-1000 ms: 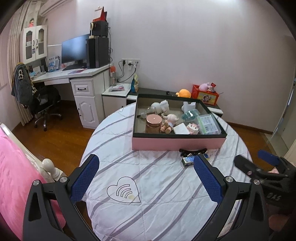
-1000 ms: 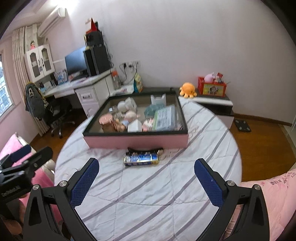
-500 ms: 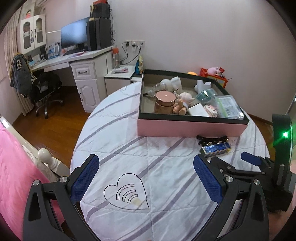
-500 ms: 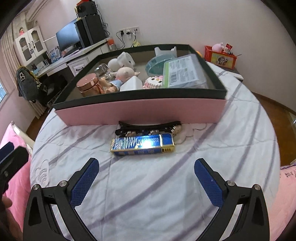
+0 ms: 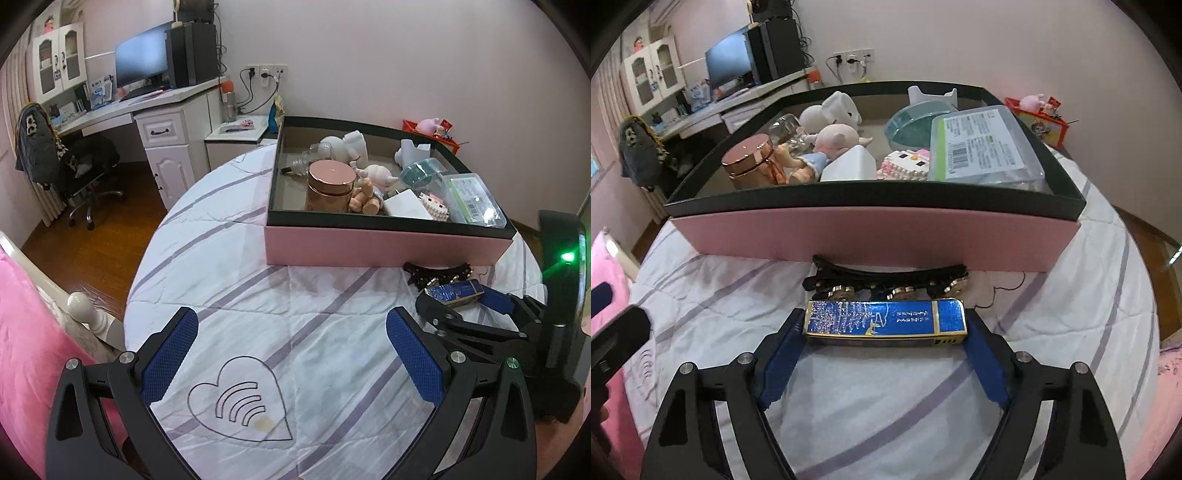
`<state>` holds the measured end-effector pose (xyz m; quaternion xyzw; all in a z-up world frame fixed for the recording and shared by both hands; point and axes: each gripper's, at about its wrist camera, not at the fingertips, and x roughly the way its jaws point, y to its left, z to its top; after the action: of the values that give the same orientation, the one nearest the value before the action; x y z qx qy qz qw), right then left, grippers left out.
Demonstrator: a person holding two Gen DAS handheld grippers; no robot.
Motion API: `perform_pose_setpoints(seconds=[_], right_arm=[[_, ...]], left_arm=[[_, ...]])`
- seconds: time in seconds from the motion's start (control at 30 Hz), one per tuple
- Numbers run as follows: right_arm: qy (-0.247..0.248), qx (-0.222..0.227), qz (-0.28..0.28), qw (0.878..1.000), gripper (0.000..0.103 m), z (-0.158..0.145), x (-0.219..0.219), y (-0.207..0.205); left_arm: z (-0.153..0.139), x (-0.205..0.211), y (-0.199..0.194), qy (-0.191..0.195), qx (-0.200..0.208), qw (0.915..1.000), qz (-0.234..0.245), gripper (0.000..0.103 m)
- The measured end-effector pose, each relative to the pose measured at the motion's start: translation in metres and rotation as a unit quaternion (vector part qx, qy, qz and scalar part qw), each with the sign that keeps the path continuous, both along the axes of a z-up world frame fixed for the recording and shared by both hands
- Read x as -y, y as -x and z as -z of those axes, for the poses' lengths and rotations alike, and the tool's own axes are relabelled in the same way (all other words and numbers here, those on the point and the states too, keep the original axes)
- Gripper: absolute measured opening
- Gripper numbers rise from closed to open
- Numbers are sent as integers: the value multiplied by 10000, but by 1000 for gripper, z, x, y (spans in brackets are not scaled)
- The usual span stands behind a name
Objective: Organize rigid objects
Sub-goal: 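Grasp the blue gold-ended box with the right gripper while the left gripper grasps the black jeweled headband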
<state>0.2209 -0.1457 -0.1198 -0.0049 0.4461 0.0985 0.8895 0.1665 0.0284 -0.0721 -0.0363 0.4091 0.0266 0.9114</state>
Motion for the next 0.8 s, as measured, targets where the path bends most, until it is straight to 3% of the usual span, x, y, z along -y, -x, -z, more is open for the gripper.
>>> perform_pose_setpoints(seconds=[0.1, 0.43, 0.8], right_arm=[[-76, 30, -102, 9999, 83, -3, 7, 5], [21, 143, 345, 9993, 83, -11, 62, 16], [396, 218, 565, 9974, 83, -7, 92, 12]], left_arm=[[3, 7, -4, 16, -35, 10000, 44, 103], [8, 51, -22, 64, -97, 9989, 449, 103], [22, 104, -58, 277, -384, 9952, 854, 103]])
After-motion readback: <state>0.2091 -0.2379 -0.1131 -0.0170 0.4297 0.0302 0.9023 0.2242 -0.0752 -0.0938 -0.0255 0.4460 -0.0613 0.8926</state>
